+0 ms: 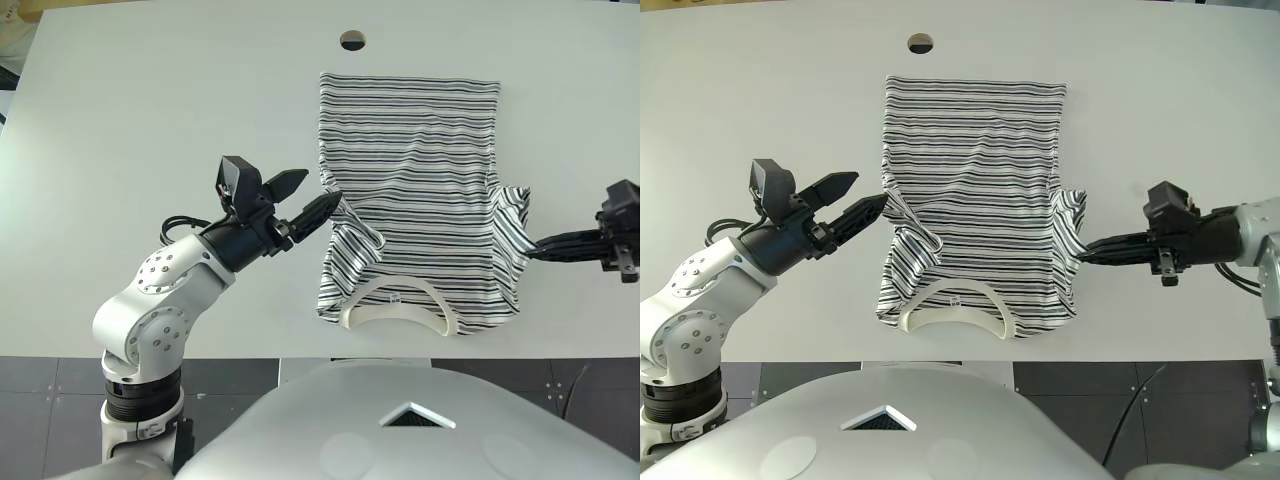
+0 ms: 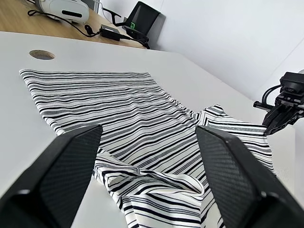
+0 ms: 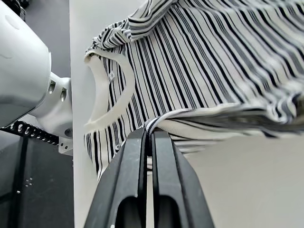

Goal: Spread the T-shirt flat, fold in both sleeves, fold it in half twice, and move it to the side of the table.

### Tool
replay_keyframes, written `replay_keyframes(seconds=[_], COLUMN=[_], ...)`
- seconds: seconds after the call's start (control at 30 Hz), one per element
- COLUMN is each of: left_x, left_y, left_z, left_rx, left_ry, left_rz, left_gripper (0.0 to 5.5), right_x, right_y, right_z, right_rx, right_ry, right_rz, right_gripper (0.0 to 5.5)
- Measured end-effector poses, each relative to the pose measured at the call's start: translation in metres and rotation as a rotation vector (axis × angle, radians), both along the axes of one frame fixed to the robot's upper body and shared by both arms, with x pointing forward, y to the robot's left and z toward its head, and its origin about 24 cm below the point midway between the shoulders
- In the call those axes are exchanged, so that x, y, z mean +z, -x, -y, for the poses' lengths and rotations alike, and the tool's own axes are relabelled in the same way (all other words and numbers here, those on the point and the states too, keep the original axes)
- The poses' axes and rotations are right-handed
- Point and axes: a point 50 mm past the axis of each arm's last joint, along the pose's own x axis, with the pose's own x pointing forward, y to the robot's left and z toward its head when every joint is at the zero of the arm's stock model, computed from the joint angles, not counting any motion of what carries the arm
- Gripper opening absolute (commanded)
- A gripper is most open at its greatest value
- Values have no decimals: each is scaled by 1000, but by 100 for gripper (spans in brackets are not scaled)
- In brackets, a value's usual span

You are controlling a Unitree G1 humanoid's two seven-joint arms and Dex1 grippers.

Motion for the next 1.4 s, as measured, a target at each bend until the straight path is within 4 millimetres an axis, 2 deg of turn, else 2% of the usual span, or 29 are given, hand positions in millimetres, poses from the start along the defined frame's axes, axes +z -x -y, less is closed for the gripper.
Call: replay_keyframes(seconds=[0.37, 0.53, 0.8, 0.9, 0.93, 1.07, 1.13, 1.17, 1.23, 1.3, 1.4], left_x=[-3, -4, -4, -5, -6, -18, -25, -28, -35, -44, -46], left_y=[1, 3, 4, 5, 6, 10, 16, 19, 26, 42, 64], left_z=[0, -1, -3, -5, -8, -33, -42, -45, -50, -53, -51], left_rx=[3, 3, 4, -8, -4, -7, -70, -121, -277, -561, -944], left_ry=[7, 12, 19, 7, -41, -435, -608, -702, -877, -1038, -1045], left_rz=[-14, -24, -27, -31, 8, 279, 387, 444, 573, 747, 988], left_gripper=[365, 365, 365, 365, 365, 365, 365, 383, 413, 449, 497], right_x=[-37, -51, -41, -36, -33, -24, -26, -29, -36, -45, -51], right_y=[-7, -7, -6, 1, 4, 14, 20, 25, 37, 53, 79], right_z=[-51, -64, -66, -59, -53, -29, -19, -14, -4, 9, 26], right_rx=[28, 10, 22, 20, 26, 25, 10, 8, 20, 75, 232], right_ry=[-41, -58, -112, -122, -128, -143, -132, -122, -98, -46, 65], right_rz=[-13, -34, -13, -14, 9, 204, 254, 267, 292, 338, 384], right_gripper=[12, 98, 98, 98, 98, 98, 98, 102, 138, 177, 237])
